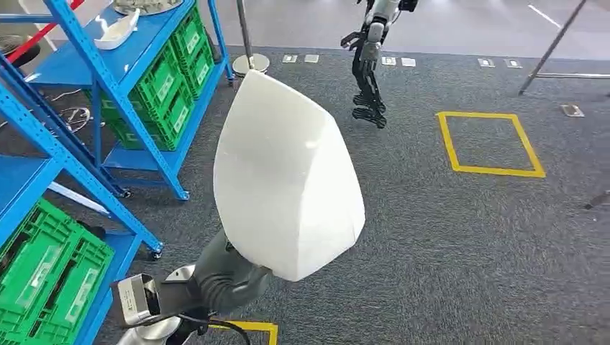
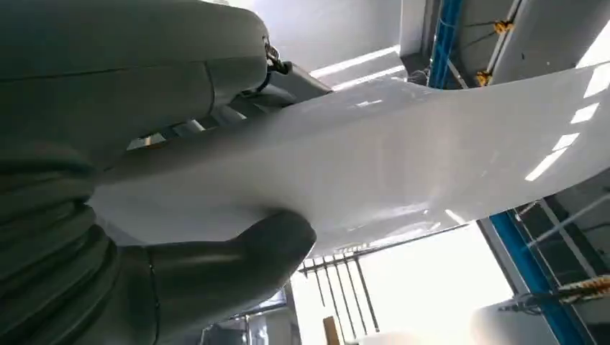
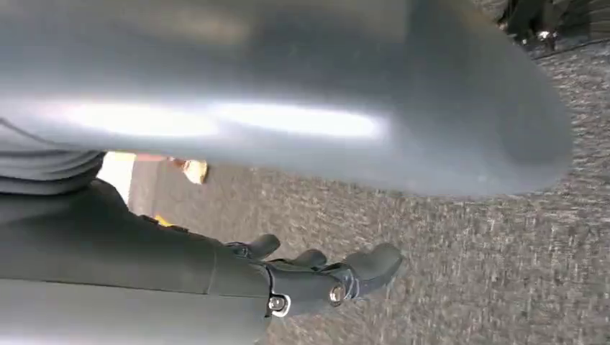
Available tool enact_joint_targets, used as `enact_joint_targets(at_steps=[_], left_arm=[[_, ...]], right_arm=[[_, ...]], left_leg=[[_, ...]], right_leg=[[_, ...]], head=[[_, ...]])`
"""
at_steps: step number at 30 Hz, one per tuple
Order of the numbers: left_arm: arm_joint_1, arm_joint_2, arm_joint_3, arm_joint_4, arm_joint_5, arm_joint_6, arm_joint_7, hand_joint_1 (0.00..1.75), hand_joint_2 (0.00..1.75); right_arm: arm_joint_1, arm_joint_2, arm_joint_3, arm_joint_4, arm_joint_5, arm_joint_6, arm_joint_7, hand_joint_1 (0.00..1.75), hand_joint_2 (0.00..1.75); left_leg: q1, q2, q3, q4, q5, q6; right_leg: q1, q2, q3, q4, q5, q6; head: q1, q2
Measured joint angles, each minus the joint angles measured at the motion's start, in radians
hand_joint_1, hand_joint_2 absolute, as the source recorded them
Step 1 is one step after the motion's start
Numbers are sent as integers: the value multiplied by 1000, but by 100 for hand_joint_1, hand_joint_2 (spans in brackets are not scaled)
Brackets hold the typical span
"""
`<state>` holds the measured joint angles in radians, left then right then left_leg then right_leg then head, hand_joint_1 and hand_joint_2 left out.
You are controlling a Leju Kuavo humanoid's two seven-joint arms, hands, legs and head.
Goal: Take the parts from the cabinet and place them on the table.
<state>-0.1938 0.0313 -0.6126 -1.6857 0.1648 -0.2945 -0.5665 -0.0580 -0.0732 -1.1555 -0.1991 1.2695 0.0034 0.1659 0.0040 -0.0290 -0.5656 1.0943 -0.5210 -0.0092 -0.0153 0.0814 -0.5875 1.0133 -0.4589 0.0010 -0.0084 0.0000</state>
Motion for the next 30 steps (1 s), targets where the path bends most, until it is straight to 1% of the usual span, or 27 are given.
enact_joint_targets(at_steps=[1, 2, 5, 6, 7, 8, 9, 10, 11, 12, 13, 14, 15, 16, 17, 18, 20, 21, 22, 23, 24, 25, 26, 27, 28, 29, 30], left_arm=[[-1, 0, 0, 0, 0, -1, 0, 175, 175], [-1, 0, 0, 1, 0, -3, 0, 175, 175], [-4, -3, 1, 1, 0, -8, 1, 175, 175], [-5, -7, 0, 0, 1, -8, 1, 175, 175], [-6, -9, 0, 1, 1, -10, 1, 175, 175], [-6, -10, 1, 0, 2, -11, 0, 175, 175], [-6, -9, 1, 1, 2, -11, 1, 175, 175], [-4, -9, 1, 2, 2, -11, 1, 175, 175], [-4, -8, 1, 3, 3, -11, 1, 175, 175], [-4, -8, 1, 3, 3, -11, 1, 175, 175], [-4, -8, 1, 4, 3, -12, 1, 175, 175], [-5, -8, 1, 4, 3, -12, 1, 175, 175], [-5, -9, 1, 3, 3, -12, 1, 175, 175], [-6, -9, 1, 3, 3, -12, 1, 175, 175], [-7, -8, 1, 3, 3, -12, 1, 175, 175], [-8, -8, 2, 3, 3, -13, 0, 175, 175], [-14, -9, 2, 2, 3, -13, 1, 175, 175], [-17, -9, 2, 1, 3, -14, 1, 175, 175], [-19, -9, 2, -1, 4, -14, 1, 175, 175], [-20, -9, 2, -3, 5, -14, 0, 175, 175], [-19, -7, 2, -3, 6, -14, 0, 175, 175], [-19, -5, 2, -2, 6, -14, 0, 175, 175], [-19, -2, 2, 1, 6, -14, 0, 175, 175], [-19, 0, 2, 3, 7, -14, 0, 175, 175], [-19, 0, 2, 4, 9, -14, 0, 175, 175], [-20, 0, 2, 4, 10, -14, 0, 175, 175], [-22, 0, 1, 4, 13, -14, 0, 175, 175]], right_arm=[[0, 2, 0, 0, -3, 0, 0, 0, 0], [-3, 3, 0, 0, -5, 1, 0, 0, 0], [6, 8, -2, 0, -13, 1, -2, 0, 0], [8, 8, -4, 0, -14, 0, -4, 0, 0], [9, 11, -5, 0, -16, 0, -8, 0, 0], [5, 12, -6, 0, -18, -1, -14, 0, 0], [1, 13, -9, 0, -23, -1, -17, 0, 0], [-1, 13, -11, 0, -25, -1, -18, 0, 0], [0, 16, -12, 0, -27, -1, -18, 0, 0], [3, 18, -12, 0, -29, -1, -17, 0, 0], [6, 18, -13, 0, -30, -1, -17, 0, 0], [6, 19, -13, 0, -30, -1, -17, 0, 0], [5, 19, -13, 0, -30, -1, -17, 0, 0], [4, 19, -13, 0, -30, -2, -18, 0, 0], [1, 21, -13, 0, -32, -2, -18, 0, 0], [1, 21, -14, 0, -36, -2, -19, 0, 0], [5, 22, -21, 0, -55, -1, -22, 0, 0], [6, 23, -26, 0, -61, -1, -27, 0, 0], [6, 26, -31, 0, -66, -1, -29, 0, 0], [4, 29, -36, 0, -75, -2, -35, 0, 0], [-1, 30, -40, 0, -88, -2, -40, 0, 0], [-4, 34, -43, 0, -95, -3, -41, 0, 0], [-6, 38, -51, 0, -103, -3, -44, 0, 0], [-6, 43, -58, 0, -107, -3, -43, 0, 0], [-5, 46, -63, 0, -108, -3, -43, 0, 0], [-5, 51, -65, 0, -109, -5, -39, 0, 0], [-6, 56, -68, 0, -110, -5, -36, 0, 0]], left_leg=[[4, -45, 28, -65, 10, 4], [5, -51, 31, -82, 4, 4], [-9, -24, 29, -78, 8, 24], [-1, -10, 36, -91, 17, 35], [-2, 2, 38, -95, 19, 39], [-3, 14, 36, -95, 19, 44], [-5, 28, 35, -95, 19, 45], [-8, 44, 34, -94, 17, 47], [-9, 59, 33, -94, 17, 48], [-9, 71, 34, -93, 16, 49], [-10, 83, 34, -93, 14, 48], [-9, 94, 35, -91, 12, 46], [-9, 105, 36, -89, 9, 43], [-11, 115, 38, -85, 5, 39], [-20, 122, 36, -82, -1, 31], [-17, 127, 39, -84, -2, 25], [-15, 141, 45, -88, 0, 17], [-17, 148, 46, -87, -4, 10], [-11, 101, 41, -70, -15, 1], [-8, 61, 22, -29, -44, -3], [-7, 41, -15, 50, -87, -5], [-7, 34, -59, 144, -129, -7], [-7, 32, -96, 215, -150, -9], [-6, 32, -113, 245, -149, -9], [-5, 32, -107, 223, -122, -8], [-2, 29, -79, 158, -78, -8], [1, 21, -37, 67, -30, -6]], right_leg=[[-1, 12, -1, 1, 0, 4], [3, 25, -7, 5, 0, 13], [-8, 52, -15, -6, 12, 38], [-10, 47, -17, 0, 10, 41], [-5, -10, -26, 20, -4, 40], [-1, -48, -54, 76, -42, 44], [-2, -63, -92, 154, -83, 48], [-3, -68, -133, 242, -120, 51], [-3, -70, -164, 305, -138, 53], [-3, -71, -166, 312, -131, 54], [-3, -73, -143, 269, -101, 54], [-3, -80, -101, 191, -63, 54], [-3, -95, -45, 93, -24, 52], [-2, -132, 2, 7, -8, 48], [5, -146, -1, 4, -9, 37], [7, -132, -3, 5, -9, 28], [11, -119, -8, 5, -9, 18], [4, -109, -6, -1, -4, 10], [0, -103, -4, -4, 0, 6], [-1, -94, -4, -4, 0, 0], [-1, -86, -5, -4, 0, -4], [0, -73, -5, -4, 0, -5], [0, -62, -6, -4, 1, -5], [0, -51, -6, -3, 1, -5], [0, -37, -5, -3, 1, -4], [-1, -22, -5, -2, 2, -2], [-2, -9, -4, -2, 3, 0]], head=[[-1, 0], [0, 0], [0, 0], [0, 0], [2, 0], [10, 0], [11, 0], [11, 0], [11, 0], [11, 0], [12, 0], [13, 0], [14, 0], [15, 0], [16, 0], [14, 0], [13, 0], [12, 0], [13, 0], [8, 0], [6, 0], [5, 0], [5, 0], [4, 0], [4, 0], [3, 0], [3, 0]])
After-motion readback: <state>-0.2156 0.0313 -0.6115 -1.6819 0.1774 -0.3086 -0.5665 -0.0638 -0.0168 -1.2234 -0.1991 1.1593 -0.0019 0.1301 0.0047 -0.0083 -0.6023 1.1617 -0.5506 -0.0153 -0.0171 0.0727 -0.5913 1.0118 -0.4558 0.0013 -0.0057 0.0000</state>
